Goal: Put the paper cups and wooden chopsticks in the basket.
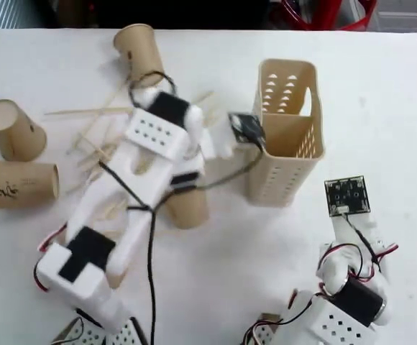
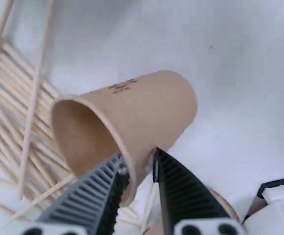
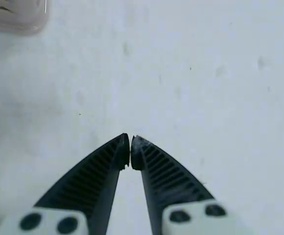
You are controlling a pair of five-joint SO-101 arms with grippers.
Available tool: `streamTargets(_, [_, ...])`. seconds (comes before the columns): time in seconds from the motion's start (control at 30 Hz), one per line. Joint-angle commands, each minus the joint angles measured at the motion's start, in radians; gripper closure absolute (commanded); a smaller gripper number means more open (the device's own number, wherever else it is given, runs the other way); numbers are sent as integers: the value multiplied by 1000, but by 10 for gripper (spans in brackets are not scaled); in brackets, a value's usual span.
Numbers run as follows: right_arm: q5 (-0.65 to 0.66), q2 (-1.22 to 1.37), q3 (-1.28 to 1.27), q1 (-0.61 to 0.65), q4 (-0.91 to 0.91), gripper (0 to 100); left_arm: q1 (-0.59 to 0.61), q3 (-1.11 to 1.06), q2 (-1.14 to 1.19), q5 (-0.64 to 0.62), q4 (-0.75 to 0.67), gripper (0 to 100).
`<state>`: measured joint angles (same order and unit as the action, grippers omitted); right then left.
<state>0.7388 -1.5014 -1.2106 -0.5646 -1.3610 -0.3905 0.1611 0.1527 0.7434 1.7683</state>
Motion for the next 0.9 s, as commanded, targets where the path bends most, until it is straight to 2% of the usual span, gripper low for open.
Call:
streamTargets(0.0, [-2,7,6,-7,15,978,-105,-137,-177,-51,-52,902])
streamTargets(0.23, [0,7,3,-7,15,978,-108,-468,-318,-83,-275,933])
streamTargets(0.3, [0,7,2,-7,15,978,-108,-502,-352,-83,-315,983])
streamTargets(0.4, [-2,7,2,-7,15,978,-110,-499,-426,-86,-324,980])
streamTargets(0.53, [-3,7,0,-5,15,978,-108,-413,-575,-115,-259,979])
streamTargets(0.67, [-3,7,-12,1,31,978,-110,-221,-690,-127,-153,979])
streamTargets(0.77, [-5,7,-91,1,101,978,-108,-63,-725,-130,-144,979])
streamTargets(0.87, [-5,7,-196,1,193,978,-116,68,-705,-195,-180,979])
